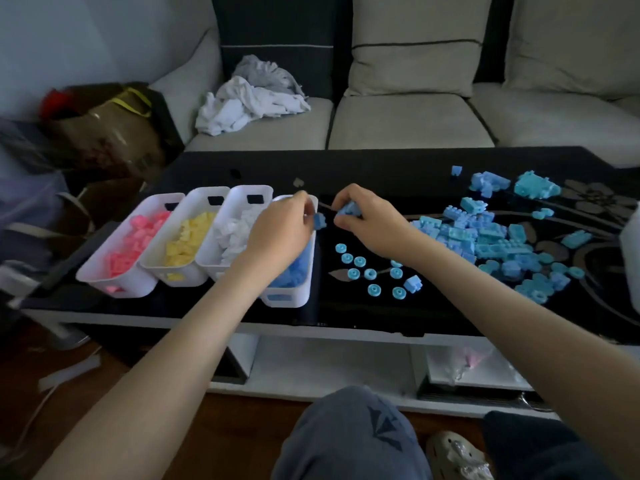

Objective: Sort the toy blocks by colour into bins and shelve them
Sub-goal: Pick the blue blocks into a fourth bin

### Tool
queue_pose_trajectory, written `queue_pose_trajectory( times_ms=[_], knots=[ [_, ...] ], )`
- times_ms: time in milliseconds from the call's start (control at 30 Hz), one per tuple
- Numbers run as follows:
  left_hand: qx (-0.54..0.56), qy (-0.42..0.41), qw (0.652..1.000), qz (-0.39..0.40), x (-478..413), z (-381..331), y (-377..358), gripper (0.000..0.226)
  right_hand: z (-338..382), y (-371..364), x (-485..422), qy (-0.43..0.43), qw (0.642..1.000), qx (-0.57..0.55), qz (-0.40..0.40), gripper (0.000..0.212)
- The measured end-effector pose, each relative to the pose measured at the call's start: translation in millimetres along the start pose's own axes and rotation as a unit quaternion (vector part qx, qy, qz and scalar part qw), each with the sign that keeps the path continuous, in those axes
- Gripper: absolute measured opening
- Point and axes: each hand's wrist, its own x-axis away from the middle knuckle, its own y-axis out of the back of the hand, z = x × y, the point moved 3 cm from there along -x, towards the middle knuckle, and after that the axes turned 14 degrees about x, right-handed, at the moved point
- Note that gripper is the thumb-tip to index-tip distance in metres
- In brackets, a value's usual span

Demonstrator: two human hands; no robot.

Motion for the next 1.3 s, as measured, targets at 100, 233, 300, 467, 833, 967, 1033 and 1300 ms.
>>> queue_pose_trajectory(
  times_ms=[100, 233, 300, 467, 833, 967, 1033, 1300],
  knots=[
    [-0.038, 0.066, 0.997, 0.030, 5, 31, 8, 0.016, 29, -25, -9, 0.028, 0.999, -0.024, 0.036, 0.023],
    [-0.086, 0.105, 0.988, 0.076, 10, 52, 5, 0.020, 38, -57, -7, 0.029, 0.993, -0.017, 0.115, 0.043],
    [-0.097, 0.110, 0.985, 0.094, 11, 57, 1, 0.020, 35, -66, -4, 0.035, 0.989, 0.005, 0.143, 0.057],
    [-0.132, 0.094, 0.981, 0.107, 7, 43, -4, 0.026, 22, -58, -3, 0.037, 0.989, 0.001, 0.140, 0.070],
    [0.000, -0.105, 0.977, 0.187, -17, -47, -95, 0.030, -124, 14, 32, -0.138, 0.943, 0.279, 0.118, 0.032],
    [-0.074, -0.080, 0.944, 0.312, -28, -64, -140, 0.047, -129, 9, 42, -0.105, 0.935, 0.296, 0.165, 0.047],
    [-0.096, -0.080, 0.937, 0.326, -35, -69, -149, 0.041, -129, 5, 42, -0.067, 0.932, 0.314, 0.167, 0.047],
    [-0.046, -0.088, 0.945, 0.313, -49, -75, -151, 0.025, -130, 6, 40, -0.002, 0.920, 0.355, 0.166, 0.045]
  ],
)
